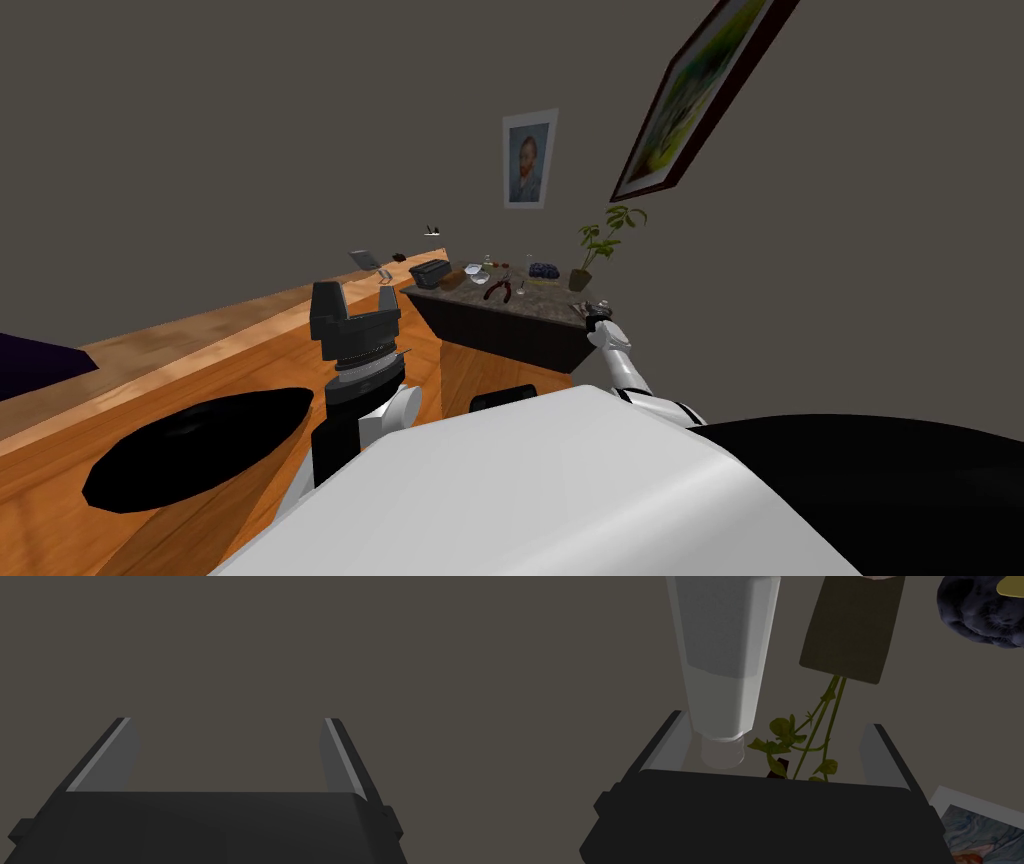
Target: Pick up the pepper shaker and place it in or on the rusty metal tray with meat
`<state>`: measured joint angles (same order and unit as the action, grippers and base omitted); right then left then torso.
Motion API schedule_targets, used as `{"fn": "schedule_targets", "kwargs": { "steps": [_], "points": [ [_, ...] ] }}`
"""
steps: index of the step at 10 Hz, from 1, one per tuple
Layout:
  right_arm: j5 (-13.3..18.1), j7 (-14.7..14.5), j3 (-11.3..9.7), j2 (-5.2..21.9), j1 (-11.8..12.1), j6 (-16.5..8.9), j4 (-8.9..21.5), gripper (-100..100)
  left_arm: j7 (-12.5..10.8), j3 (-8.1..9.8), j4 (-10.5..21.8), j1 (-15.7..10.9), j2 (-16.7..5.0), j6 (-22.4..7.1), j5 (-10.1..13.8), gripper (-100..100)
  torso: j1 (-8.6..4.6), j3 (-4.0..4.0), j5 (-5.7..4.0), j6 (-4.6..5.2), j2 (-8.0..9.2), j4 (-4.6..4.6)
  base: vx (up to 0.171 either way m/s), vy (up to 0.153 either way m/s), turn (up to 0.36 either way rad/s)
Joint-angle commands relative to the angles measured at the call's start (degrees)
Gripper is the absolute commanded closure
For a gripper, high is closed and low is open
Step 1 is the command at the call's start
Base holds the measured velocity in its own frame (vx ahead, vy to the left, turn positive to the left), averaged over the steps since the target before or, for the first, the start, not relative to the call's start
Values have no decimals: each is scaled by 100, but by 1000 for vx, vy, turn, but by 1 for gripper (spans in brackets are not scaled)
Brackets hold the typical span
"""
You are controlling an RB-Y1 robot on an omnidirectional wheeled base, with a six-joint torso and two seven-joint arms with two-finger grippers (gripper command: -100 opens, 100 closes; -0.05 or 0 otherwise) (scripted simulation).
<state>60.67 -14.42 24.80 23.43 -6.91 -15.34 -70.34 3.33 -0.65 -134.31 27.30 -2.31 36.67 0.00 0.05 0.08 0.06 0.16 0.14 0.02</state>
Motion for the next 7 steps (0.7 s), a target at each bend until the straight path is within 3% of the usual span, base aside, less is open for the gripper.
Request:
{"fn": "schedule_targets", "kwargs": {
  "steps": [1, 2, 3, 7],
  "points": [
    [0, 0, 0, 0, 0, 0, 0, 0, 0, 0, 0, 0, 0, 0, 0, 0, 0, 0, 0, 0, 0, 0, 0, 0, 0],
    [-271, -108, -88, 245, -184, -56, 230, -100, 0, 0, 0, 0, 0, 0, 0, 0, 3, 0, 1, -2, -1, 0, -42, 19, 51],
    [-271, -108, -88, 245, -184, -56, 230, -100, 0, 0, 0, -1, 0, 0, 0, 0, 10, 5, 5, -6, 8, 3, -51, 26, 36],
    [-813, -325, -265, 736, -554, -164, 688, -100, 0, -1, 0, -1, 0, 0, 0, 0, 18, 9, 6, -5, 15, 5, -51, 35, 40]
  ]
}}
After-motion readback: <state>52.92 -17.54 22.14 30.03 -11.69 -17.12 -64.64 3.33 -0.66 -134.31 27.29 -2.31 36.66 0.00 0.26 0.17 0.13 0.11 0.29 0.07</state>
